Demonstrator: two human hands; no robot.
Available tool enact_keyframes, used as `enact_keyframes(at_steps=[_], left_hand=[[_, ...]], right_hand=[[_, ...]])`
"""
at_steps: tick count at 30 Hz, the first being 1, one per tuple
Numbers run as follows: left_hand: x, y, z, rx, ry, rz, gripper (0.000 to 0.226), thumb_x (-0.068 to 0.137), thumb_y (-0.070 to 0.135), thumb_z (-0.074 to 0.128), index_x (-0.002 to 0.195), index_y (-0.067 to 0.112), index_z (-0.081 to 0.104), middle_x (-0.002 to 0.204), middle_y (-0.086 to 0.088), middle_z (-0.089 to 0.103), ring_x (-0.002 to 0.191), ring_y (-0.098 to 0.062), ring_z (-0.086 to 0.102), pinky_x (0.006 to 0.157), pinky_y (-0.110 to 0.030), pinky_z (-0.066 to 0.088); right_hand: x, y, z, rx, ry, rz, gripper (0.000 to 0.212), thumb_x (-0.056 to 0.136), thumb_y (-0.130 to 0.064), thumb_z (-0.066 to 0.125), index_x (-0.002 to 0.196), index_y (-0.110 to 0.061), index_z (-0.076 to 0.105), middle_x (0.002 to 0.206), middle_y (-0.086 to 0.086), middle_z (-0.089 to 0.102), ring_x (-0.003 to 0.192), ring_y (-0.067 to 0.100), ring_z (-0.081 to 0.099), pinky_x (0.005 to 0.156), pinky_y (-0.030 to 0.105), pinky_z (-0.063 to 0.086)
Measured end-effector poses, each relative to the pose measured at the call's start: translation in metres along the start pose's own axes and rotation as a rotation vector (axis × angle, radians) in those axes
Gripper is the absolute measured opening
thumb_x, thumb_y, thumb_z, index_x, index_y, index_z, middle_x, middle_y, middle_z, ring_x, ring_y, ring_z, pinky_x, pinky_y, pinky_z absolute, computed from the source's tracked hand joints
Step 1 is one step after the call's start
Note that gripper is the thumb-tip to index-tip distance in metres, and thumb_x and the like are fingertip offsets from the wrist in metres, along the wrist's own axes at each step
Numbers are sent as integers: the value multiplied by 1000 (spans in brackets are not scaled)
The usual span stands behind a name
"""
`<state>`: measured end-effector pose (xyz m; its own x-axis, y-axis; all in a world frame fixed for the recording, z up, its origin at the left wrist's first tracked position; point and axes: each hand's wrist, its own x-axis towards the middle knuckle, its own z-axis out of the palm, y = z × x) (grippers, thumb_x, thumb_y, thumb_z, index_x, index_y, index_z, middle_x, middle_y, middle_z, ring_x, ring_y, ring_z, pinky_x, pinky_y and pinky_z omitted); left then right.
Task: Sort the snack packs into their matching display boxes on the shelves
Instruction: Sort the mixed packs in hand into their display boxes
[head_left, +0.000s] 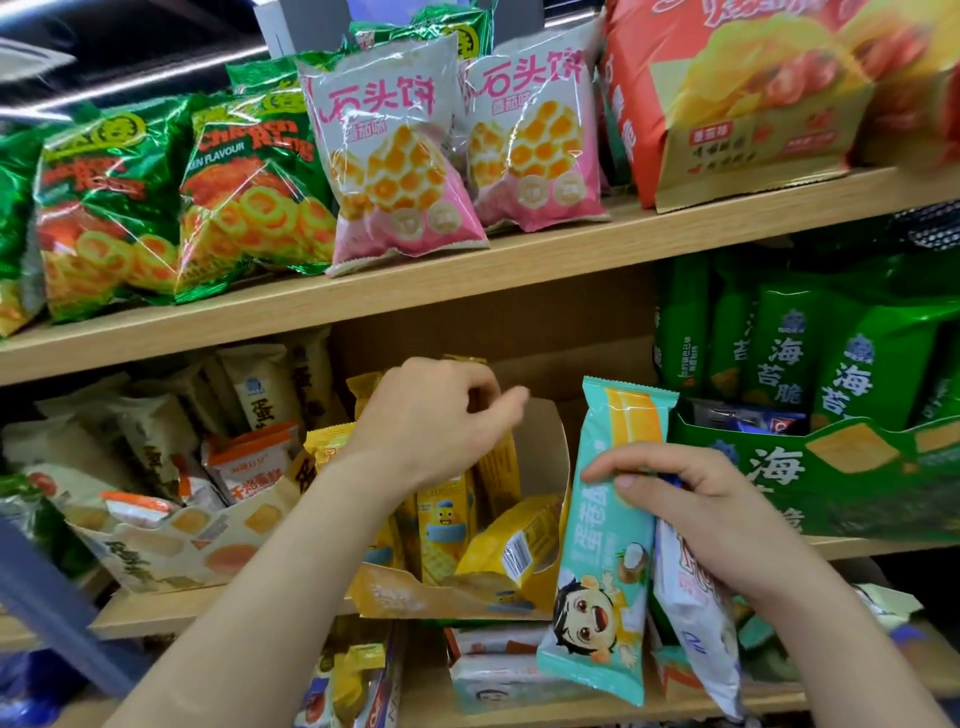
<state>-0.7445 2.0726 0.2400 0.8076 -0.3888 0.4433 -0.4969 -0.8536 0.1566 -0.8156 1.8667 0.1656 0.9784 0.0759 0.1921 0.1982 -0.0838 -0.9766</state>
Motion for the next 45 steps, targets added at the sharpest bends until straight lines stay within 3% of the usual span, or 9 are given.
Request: enact_keyframes(at_steps=[3, 8, 11, 15, 19, 25, 34, 41, 45], left_hand=[[6, 2, 2, 140, 4, -13, 28, 84, 49, 69, 72, 26, 58, 67, 10, 59, 68, -9, 57, 65, -29, 53], [13, -7, -10, -302, -29, 16, 35, 83, -2, 69, 82, 33, 64, 83, 14, 69, 84, -2, 66, 78, -28, 58], [20, 0, 1, -190, -27, -84, 20, 93, 7, 59, 90, 26, 66, 77, 17, 61, 75, 0, 61, 70, -13, 52], [31, 0, 21, 80, -136, -232, 19, 101, 22, 50, 108, 12, 65, 70, 9, 47, 74, -16, 56, 67, -26, 41], [-1, -7, 3, -56, 67, 105, 29, 93, 26, 62, 123, 24, 63, 104, 6, 66, 99, -12, 61, 83, -27, 52], [-59, -11, -5, 174, -612, 222, 73, 80, 58, 68, 144, 48, 34, 142, 29, 38, 126, 6, 27, 113, -32, 29], [-44, -19, -5, -96, -207, 106, 38, 96, 44, 51, 132, 38, 39, 108, 18, 53, 98, -6, 55, 82, -25, 50], [6, -5, 12, 342, -210, 121, 21, 103, 37, 42, 111, 18, 49, 96, -2, 55, 104, -26, 59, 72, -36, 43], [19, -13, 22, 281, -327, 19, 32, 101, 35, 45, 127, 16, 50, 139, -11, 49, 132, -31, 43, 99, -44, 43]], right_hand=[[1, -1, 4, 2, 7, -3, 35, 95, -4, 56, 82, -27, 79, 96, -10, 73, 93, 6, 67, 77, 26, 56], [0, -3, -1, 67, 33, -17, 36, 94, -2, 56, 79, -23, 80, 95, -6, 74, 94, 11, 68, 71, 24, 54], [-1, -4, -4, 104, 58, -24, 35, 93, -1, 56, 78, -23, 80, 95, -3, 75, 93, 13, 68, 71, 24, 50], [0, -4, -1, 142, 36, 21, 32, 93, -2, 56, 79, -19, 80, 93, 1, 74, 86, 14, 69, 63, 21, 52], [0, -4, 0, 147, 31, 31, 31, 93, -3, 56, 81, -17, 80, 92, 1, 75, 81, 11, 68, 60, 18, 50], [-2, -3, 1, 107, 31, 41, 30, 94, -5, 57, 81, -20, 80, 94, 0, 74, 86, 13, 69, 62, 20, 51], [-9, -7, 8, 59, -68, 33, 44, 94, 0, 57, 100, -39, 77, 110, -15, 72, 97, 13, 71, 71, 26, 58], [-7, -8, 11, -26, -77, 8, 50, 96, -1, 56, 104, -46, 74, 120, -18, 69, 111, 7, 65, 93, 33, 56], [-9, -3, 12, -67, -100, 53, 50, 98, -3, 54, 100, -48, 75, 113, -20, 70, 103, 2, 67, 84, 26, 57]])
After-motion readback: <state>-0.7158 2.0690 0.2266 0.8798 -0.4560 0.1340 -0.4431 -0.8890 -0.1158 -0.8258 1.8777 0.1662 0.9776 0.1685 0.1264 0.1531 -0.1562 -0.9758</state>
